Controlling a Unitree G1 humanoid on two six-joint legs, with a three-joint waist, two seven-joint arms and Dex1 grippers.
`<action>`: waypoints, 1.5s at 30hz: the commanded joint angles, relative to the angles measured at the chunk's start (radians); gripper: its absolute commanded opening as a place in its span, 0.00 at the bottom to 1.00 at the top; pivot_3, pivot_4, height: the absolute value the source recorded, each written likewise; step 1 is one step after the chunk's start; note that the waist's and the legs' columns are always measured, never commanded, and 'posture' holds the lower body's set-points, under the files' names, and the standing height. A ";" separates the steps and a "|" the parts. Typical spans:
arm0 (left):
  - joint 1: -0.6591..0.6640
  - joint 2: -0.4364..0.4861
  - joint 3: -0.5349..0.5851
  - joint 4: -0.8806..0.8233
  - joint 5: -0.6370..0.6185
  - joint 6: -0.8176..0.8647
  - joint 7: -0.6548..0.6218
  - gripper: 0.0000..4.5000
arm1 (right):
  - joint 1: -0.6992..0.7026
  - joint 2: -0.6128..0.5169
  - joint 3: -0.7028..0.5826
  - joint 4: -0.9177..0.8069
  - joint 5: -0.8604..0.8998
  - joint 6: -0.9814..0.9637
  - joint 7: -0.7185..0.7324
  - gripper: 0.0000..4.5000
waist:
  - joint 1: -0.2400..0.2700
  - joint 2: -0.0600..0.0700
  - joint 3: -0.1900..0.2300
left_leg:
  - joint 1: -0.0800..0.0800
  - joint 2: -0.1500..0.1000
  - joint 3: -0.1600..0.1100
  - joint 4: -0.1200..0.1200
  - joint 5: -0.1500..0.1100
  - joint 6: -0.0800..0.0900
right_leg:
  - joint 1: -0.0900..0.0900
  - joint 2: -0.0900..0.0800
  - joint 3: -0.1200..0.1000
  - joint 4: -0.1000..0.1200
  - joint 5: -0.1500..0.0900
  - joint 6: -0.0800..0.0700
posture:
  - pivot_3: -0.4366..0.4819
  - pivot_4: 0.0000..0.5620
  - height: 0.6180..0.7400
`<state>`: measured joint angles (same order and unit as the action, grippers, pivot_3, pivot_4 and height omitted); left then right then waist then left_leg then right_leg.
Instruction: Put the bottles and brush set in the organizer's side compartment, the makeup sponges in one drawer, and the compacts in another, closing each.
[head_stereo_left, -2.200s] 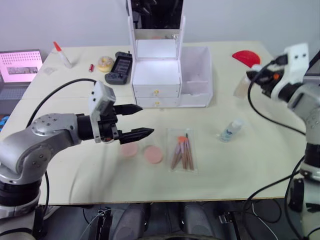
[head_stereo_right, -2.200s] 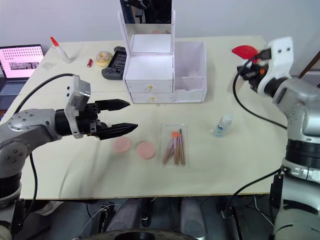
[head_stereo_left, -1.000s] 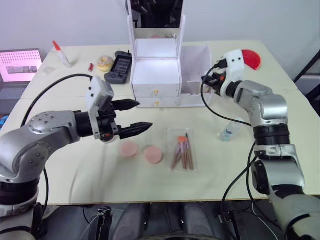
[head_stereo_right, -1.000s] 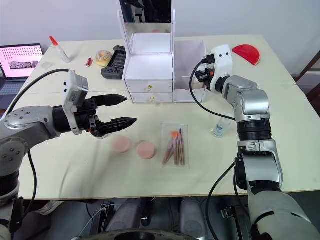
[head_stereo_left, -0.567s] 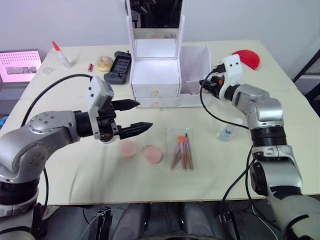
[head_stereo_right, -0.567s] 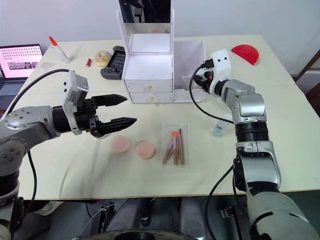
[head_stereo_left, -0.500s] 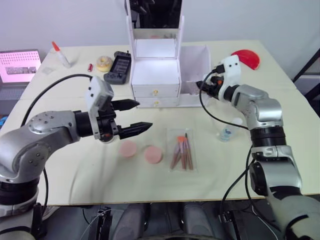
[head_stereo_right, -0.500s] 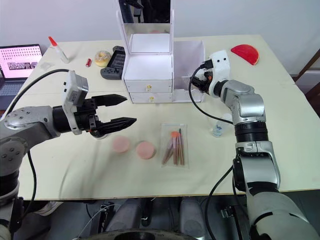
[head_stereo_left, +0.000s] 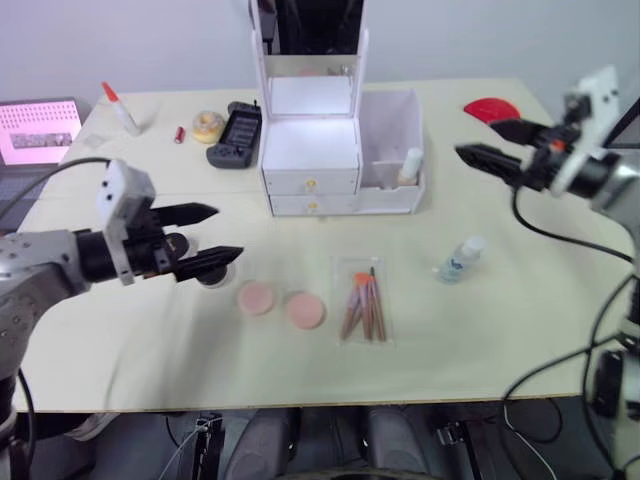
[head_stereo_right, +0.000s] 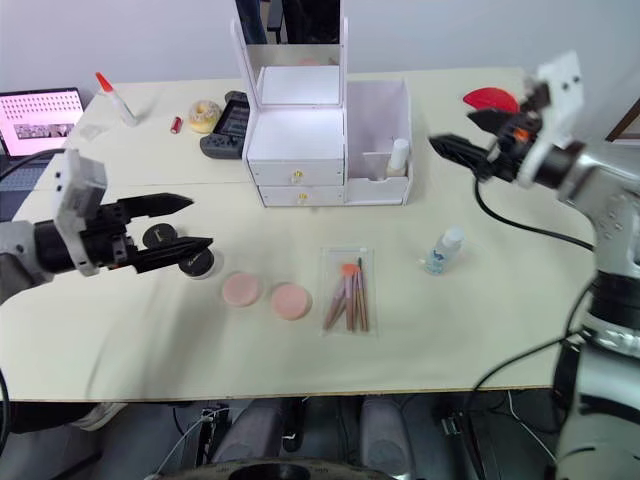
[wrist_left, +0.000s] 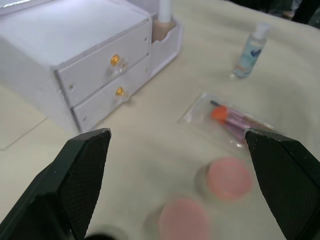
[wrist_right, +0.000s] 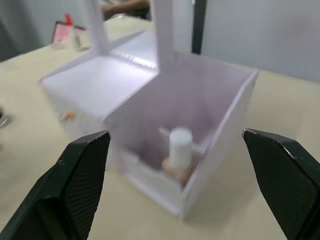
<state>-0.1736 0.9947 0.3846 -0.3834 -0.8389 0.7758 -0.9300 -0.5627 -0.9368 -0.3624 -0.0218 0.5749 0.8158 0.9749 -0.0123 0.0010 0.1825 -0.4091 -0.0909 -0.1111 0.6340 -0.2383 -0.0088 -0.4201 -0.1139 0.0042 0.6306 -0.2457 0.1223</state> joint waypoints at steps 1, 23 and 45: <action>0.062 0.035 0.102 0.080 0.069 -0.081 -0.070 1.00 | 0.141 -0.092 -0.120 0.017 0.023 -0.108 0.189 1.00 | 0.001 0.000 0.000 | 0.000 0.000 0.001 0.000 0.000 0.000 | 0.000 0.000 0.000 0.000 0.000 0.000 | 0.48 0.27 0.98; 0.248 0.031 0.253 0.489 0.303 -0.365 -0.166 1.00 | 0.632 -0.098 -0.339 0.181 -0.073 -0.479 0.280 1.00 | 0.005 0.000 0.000 | 0.002 0.001 0.006 -0.001 0.000 0.000 | -0.001 -0.003 0.008 -0.001 -0.002 -0.004 | 0.48 0.27 0.98; -0.061 -0.138 -0.190 -0.160 0.011 -0.032 -0.021 1.00 | 0.362 0.029 0.041 -0.078 -0.015 -0.301 0.093 1.00 | 0.003 -0.001 0.000 | 0.002 0.001 0.005 0.003 0.000 -0.001 | 0.000 0.001 0.008 0.001 0.001 0.000 | 0.48 0.27 0.98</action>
<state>-0.2204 0.8587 0.1967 -0.5223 -0.8168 0.7386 -0.9665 -0.1814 -0.9135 -0.3158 -0.0913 0.5610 0.5185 1.0790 -0.0089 0.0000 0.1822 -0.4074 -0.0900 -0.1060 0.6363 -0.2379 -0.0094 -0.4206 -0.1127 0.0126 0.6316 -0.2448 0.1223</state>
